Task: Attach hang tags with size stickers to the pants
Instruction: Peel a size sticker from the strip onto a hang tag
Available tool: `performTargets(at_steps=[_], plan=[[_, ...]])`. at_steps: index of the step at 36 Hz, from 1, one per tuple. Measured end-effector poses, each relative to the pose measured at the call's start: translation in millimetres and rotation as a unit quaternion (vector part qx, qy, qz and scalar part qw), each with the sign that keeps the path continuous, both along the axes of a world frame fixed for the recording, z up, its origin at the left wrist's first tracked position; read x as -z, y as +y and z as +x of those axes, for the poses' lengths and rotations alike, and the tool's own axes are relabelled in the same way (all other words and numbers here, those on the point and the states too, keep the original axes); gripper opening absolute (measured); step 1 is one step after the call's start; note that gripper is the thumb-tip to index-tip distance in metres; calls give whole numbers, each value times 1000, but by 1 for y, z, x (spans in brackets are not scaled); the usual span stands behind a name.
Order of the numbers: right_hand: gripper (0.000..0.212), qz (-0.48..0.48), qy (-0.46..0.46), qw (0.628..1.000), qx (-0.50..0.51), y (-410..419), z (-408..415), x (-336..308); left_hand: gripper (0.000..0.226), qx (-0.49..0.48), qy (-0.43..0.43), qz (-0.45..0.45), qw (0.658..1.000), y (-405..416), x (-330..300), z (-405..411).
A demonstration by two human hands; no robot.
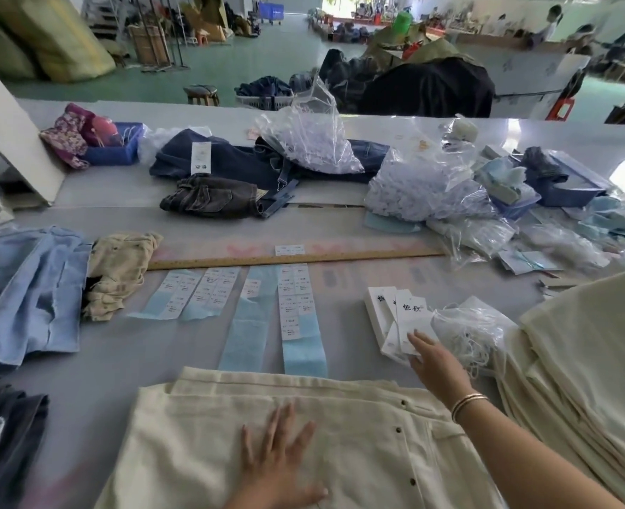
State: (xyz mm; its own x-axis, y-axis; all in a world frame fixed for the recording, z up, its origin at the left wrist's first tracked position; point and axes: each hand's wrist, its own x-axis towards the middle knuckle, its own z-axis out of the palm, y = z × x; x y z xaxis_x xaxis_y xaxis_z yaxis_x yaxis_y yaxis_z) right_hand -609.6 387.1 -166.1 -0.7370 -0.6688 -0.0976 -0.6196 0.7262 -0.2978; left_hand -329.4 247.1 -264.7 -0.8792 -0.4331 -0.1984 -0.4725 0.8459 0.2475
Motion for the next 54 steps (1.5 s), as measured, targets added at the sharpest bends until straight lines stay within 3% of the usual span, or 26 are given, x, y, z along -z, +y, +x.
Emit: performTargets(at_steps=[3,5,10,20,22,25,28,30,33,34,36,37,38,40,42,44,46,49,51,54], plan=[[40,104,23,993,-57,-10,-14,6,128,-7,5,32,999,0,10,1],[38,119,36,990,-68,-9,-20,8,128,-9,2,36,999,0,13,1],[26,107,117,983,-88,-5,-26,10,127,0,2,16,1000,-4,10,-1],[26,12,109,993,31,-12,-32,9,124,9,-20,-9,1000,0,-7,3],[27,-27,100,992,66,-12,-30,8,115,14,-39,5,999,1,-14,1],[26,-156,62,973,160,-19,-24,-7,87,-19,-62,55,996,-3,-19,-1],[23,-251,49,951,174,-38,5,-27,37,-80,5,202,976,-18,-30,0],[13,-271,54,957,92,-52,40,-34,23,-183,144,324,917,-24,-47,-3],[5,-251,80,965,-18,-64,94,-31,23,-303,288,499,759,-30,-72,-15],[9,-248,92,963,-44,-67,109,-29,23,-332,303,556,699,-33,-77,-21],[15,-249,109,957,-106,-71,133,-25,44,-361,299,679,565,-39,-90,-32],[15,-246,121,950,-146,-72,142,-22,54,-356,286,718,526,-42,-95,-35],[13,-240,131,944,-188,-73,150,-18,59,-341,271,737,517,-45,-98,-38],[10,-223,114,937,-245,-72,160,-11,55,-327,253,740,531,-48,-101,-42],[12,-221,96,944,-225,-70,158,-7,43,-326,247,736,539,-47,-103,-44],[13,-262,56,957,-107,-67,142,-12,35,-335,245,744,523,-45,-101,-45],[8,-321,12,946,39,-63,110,-27,29,-341,239,744,523,-42,-97,-44],[35,-397,71,891,207,-43,46,-60,26,-336,212,721,567,-37,-89,-39],[47,-424,137,859,252,-28,14,-80,25,-338,199,715,579,-31,-82,-36],[23,-394,215,877,173,-18,-9,-83,23,-343,184,706,591,-21,-73,-36]])
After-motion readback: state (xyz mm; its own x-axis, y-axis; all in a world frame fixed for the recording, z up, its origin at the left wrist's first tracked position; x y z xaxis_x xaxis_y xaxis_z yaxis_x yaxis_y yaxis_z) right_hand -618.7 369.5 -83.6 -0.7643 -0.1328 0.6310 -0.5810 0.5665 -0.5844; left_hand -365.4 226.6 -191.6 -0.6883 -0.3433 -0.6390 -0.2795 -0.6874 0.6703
